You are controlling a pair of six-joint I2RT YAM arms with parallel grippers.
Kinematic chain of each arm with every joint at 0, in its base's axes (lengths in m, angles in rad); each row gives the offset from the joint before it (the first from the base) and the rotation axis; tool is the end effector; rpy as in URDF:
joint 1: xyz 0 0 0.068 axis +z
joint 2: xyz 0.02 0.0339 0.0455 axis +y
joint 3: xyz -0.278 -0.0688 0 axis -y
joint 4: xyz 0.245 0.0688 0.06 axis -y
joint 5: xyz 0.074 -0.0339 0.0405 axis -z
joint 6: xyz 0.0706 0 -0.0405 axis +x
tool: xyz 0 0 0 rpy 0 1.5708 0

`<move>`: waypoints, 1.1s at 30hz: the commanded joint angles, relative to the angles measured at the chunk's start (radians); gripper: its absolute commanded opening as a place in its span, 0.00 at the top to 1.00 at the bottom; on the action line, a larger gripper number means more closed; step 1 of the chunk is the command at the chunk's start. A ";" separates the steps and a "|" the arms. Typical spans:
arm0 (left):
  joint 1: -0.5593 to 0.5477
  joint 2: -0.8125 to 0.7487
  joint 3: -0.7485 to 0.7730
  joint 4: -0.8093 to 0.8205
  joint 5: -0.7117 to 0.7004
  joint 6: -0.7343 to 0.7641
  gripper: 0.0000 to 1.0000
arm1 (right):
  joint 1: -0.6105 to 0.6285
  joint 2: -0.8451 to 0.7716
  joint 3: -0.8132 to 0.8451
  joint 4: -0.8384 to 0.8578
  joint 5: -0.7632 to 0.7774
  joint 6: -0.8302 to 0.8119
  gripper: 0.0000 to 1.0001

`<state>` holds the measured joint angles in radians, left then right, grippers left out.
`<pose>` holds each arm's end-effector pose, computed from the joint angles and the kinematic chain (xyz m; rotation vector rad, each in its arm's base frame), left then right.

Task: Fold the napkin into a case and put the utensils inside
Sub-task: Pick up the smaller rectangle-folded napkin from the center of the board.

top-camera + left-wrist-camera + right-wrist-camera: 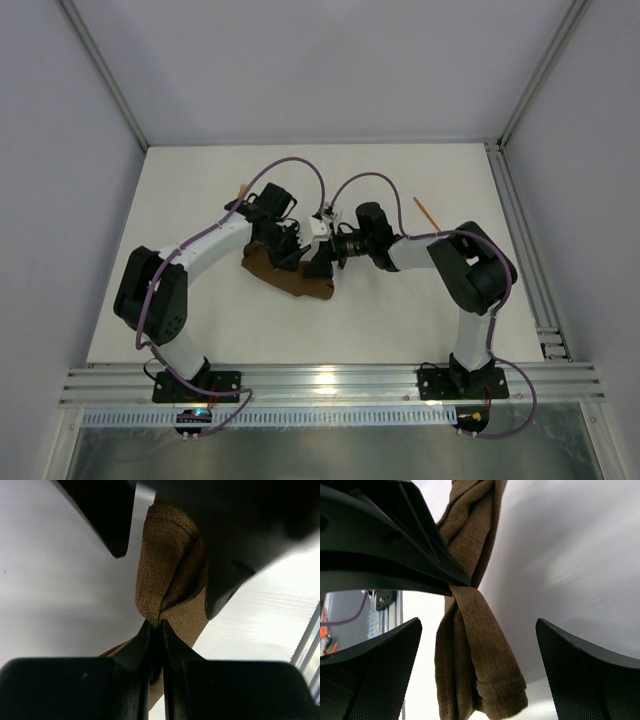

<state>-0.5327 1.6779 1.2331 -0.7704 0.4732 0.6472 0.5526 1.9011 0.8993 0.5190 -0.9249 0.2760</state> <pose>0.2803 -0.2026 0.2104 1.5973 2.1758 -0.6214 0.3074 0.2558 0.1483 -0.9007 1.9578 1.4440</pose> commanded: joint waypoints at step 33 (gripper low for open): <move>0.057 -0.021 0.138 0.086 -0.087 -0.300 0.43 | 0.060 -0.036 0.128 -0.381 0.221 -0.144 0.97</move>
<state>-0.5121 1.6997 1.3075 -0.7036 0.3775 0.4320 0.6132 1.9133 0.9794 0.2234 -0.7708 0.1867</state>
